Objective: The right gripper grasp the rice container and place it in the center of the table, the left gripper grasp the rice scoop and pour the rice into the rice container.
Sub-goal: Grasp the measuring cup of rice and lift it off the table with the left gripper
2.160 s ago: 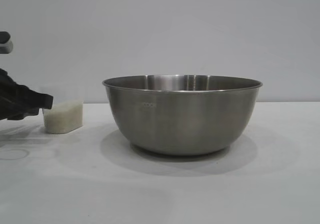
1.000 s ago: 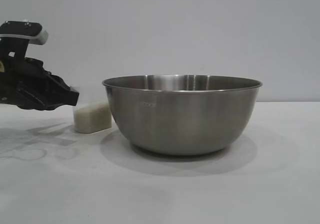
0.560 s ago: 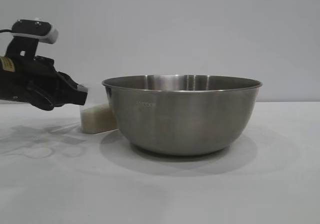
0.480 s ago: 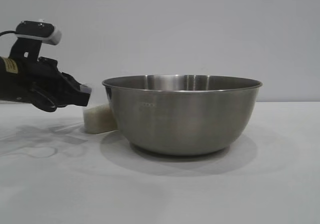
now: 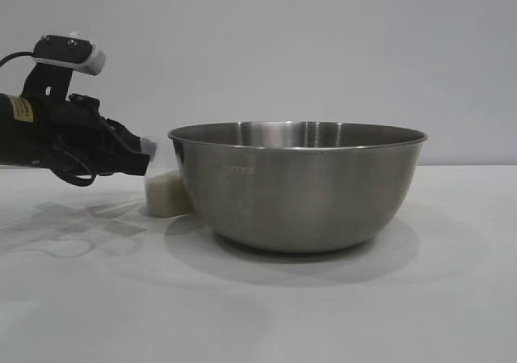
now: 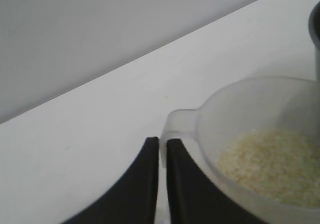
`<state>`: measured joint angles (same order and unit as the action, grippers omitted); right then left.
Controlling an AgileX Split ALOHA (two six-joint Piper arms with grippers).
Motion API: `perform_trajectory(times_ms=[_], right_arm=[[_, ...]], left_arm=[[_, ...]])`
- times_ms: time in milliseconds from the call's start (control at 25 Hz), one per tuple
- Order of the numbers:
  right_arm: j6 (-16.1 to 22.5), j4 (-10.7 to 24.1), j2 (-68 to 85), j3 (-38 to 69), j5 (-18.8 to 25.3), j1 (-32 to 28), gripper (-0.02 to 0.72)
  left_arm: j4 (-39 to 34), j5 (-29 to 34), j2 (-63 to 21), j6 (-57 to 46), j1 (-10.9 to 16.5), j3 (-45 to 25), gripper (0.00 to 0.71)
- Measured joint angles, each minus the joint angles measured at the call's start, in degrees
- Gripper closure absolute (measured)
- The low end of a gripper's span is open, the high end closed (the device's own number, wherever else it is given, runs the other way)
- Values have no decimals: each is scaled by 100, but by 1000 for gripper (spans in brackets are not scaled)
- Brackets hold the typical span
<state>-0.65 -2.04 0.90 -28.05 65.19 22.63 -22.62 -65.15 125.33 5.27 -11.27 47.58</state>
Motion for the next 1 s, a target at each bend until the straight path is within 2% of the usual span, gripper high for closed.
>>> perform_trajectory(times_ms=[480,760,1000], right_arm=[[0,0,0,0,0,0,313],[0,0,0,0,0,0,313],[0,0,0,0,0,0,313]], left_arm=[[192,45,-313,669,11,0,710],[205,55,-586,749,218,-10,710],[-347,45,-975,991,275,-20,710]])
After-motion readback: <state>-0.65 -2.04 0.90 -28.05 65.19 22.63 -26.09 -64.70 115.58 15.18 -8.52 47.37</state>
